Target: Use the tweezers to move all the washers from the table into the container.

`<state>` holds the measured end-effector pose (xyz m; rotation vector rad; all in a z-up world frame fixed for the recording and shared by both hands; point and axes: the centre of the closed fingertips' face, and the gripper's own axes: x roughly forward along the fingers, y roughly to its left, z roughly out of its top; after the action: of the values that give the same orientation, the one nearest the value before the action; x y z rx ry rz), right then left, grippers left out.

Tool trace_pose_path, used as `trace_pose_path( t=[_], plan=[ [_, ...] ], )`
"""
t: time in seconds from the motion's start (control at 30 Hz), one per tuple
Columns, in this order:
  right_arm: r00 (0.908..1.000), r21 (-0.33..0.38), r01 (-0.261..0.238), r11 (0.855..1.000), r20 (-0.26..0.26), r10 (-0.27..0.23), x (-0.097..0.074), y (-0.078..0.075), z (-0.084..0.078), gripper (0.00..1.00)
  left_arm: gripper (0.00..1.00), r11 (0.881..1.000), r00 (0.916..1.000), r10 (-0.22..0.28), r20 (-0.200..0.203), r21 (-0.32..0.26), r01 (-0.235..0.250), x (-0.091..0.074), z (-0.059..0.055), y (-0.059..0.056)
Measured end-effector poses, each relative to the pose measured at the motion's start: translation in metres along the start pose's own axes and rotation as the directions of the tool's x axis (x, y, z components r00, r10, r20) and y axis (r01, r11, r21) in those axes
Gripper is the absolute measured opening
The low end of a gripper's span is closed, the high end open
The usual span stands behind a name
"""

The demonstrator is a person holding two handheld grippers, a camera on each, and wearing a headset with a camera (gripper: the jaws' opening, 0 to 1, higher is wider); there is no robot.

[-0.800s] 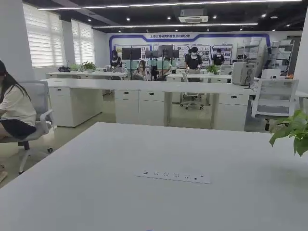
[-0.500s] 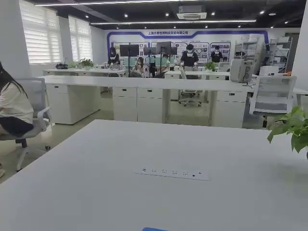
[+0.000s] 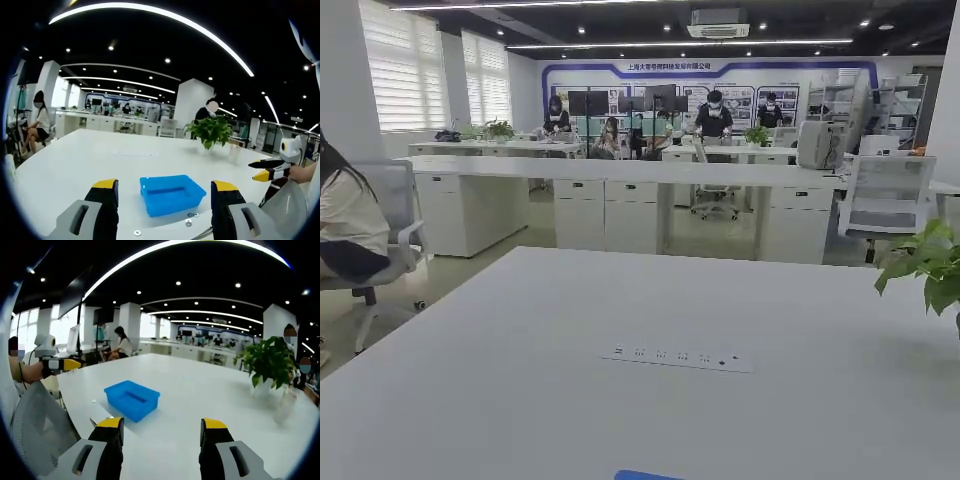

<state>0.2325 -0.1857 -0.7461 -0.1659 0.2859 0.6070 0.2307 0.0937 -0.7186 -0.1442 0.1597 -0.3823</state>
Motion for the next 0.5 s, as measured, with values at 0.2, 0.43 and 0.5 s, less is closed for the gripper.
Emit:
trace_pose_path(
  t=[0.2,0.43,0.5],
  plan=[
    [1.0000,0.001,0.004,1.000,0.002,-0.004,-0.0002,-0.0008,0.0006,0.59,0.76,1.000,1.0000,-0.002,-0.004,0.001,0.002,0.0004,-0.0006,-0.0004],
    [1.0000,-0.005,0.000,1.000,-0.003,0.000,0.0005,0.0004,-0.0002,0.59,0.75,1.000,1.0000,-0.004,-0.005,0.003,0.004,0.0000,-0.0008,0.0000],
    [1.0000,-0.004,0.001,1.000,-0.003,-0.001,0.0006,0.0004,-0.0001,0.59,0.76,1.000,0.9999,-0.011,0.003,-0.004,0.011,0.0000,0.0006,-0.0012]
  ],
)
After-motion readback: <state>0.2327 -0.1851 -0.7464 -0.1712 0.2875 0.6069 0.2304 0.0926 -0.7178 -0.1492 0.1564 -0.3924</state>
